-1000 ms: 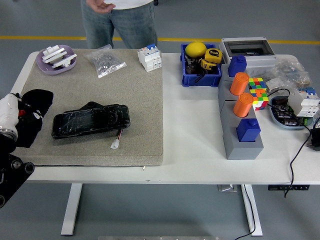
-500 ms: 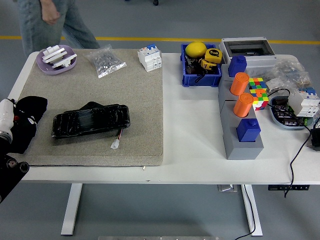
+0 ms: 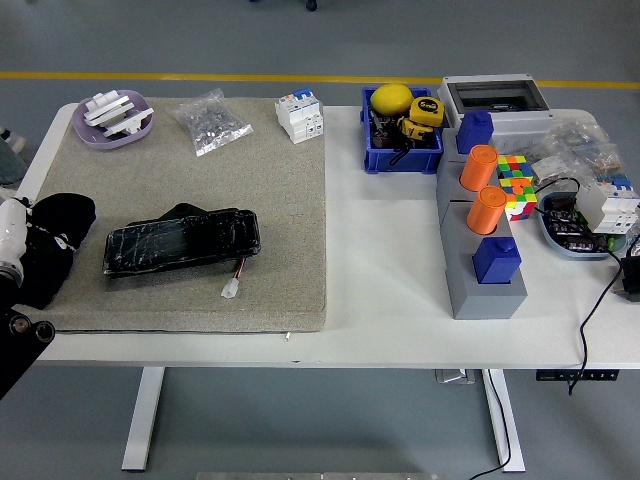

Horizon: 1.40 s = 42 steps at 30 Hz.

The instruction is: Pick the rag up,wipe the panel,place it on the desk

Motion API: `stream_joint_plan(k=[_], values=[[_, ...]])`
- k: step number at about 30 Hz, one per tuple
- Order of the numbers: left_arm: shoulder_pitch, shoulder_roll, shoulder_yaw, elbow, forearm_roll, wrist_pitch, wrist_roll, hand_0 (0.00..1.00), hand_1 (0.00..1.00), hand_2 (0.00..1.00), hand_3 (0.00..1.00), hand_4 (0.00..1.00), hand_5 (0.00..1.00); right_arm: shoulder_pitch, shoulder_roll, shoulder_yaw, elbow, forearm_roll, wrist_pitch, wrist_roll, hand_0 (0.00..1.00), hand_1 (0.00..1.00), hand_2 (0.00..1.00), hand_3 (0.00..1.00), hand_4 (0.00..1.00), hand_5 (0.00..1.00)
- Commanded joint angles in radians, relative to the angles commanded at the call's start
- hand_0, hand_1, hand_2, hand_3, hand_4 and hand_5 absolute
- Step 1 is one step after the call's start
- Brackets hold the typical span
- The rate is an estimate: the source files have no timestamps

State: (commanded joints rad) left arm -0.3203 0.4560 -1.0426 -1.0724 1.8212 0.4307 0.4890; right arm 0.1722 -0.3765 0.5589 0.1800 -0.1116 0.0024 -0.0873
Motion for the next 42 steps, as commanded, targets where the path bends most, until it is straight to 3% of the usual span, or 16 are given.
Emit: stream_joint_plan(k=[5,6,17,18,23,24,35,36,41,42], values=[[0.002,0.003,-0.003,-0.022,0.013,-0.009,0.007,0.343,0.558,0.546,0.57,0.748,0.002,-0.001,0.0,0.004,0.0,-0.005,-0.002,0.0,0.714,0.408,0.629,0.622,0.998,0.566],[0.002,0.005,-0.005,-0.027,0.012,-0.011,0.009,0.347,0.589,0.555,0.561,0.82,0.002,-0.001,0.0,0.002,0.0,-0.005,-0.002,0.0,0.713,0.398,0.629,0.622,0.998,0.567],[0.002,0.02,0.007,-0.041,-0.011,-0.039,0.021,0.354,0.621,0.567,0.559,0.873,0.015,-0.001,0.001,0.025,0.0,-0.026,-0.006,0.0,0.713,0.393,0.629,0.621,0.998,0.564],[0.001,0.02,0.009,-0.042,-0.015,-0.041,0.021,0.363,0.65,0.607,0.552,0.935,0.058,-0.001,0.0,0.026,0.0,-0.026,-0.006,0.0,0.714,0.394,0.629,0.619,0.998,0.56],[0.001,0.021,0.008,-0.046,-0.019,-0.051,0.025,0.363,0.65,0.607,0.552,0.935,0.058,0.0,-0.001,0.031,0.0,-0.03,-0.009,-0.002,0.714,0.394,0.629,0.619,0.998,0.56],[0.001,0.021,0.005,-0.047,-0.018,-0.053,0.025,0.372,0.669,0.697,0.564,0.995,0.112,0.001,-0.002,0.031,0.0,-0.031,-0.009,-0.002,0.714,0.387,0.628,0.618,0.998,0.559],[0.005,0.029,-0.007,-0.069,-0.039,-0.07,0.033,0.379,0.688,0.713,0.6,0.998,0.152,0.0,-0.002,0.038,0.0,-0.036,-0.01,-0.004,0.716,0.387,0.628,0.618,0.998,0.557],[0.005,0.031,-0.007,-0.072,-0.047,-0.071,0.034,0.387,0.694,0.723,0.653,0.998,0.282,0.0,-0.002,0.039,0.0,-0.037,-0.011,-0.005,0.718,0.382,0.628,0.618,0.998,0.556],[0.01,0.035,-0.026,-0.075,-0.098,-0.07,0.018,0.387,0.694,0.723,0.653,0.998,0.282,0.0,-0.001,0.044,0.0,-0.04,-0.01,-0.006,0.718,0.382,0.628,0.618,0.998,0.556],[0.011,0.036,-0.03,-0.075,-0.103,-0.072,0.016,0.394,0.701,0.727,0.706,0.998,0.412,0.0,-0.001,0.044,0.0,-0.041,-0.01,-0.006,0.718,0.383,0.628,0.618,0.998,0.556]])
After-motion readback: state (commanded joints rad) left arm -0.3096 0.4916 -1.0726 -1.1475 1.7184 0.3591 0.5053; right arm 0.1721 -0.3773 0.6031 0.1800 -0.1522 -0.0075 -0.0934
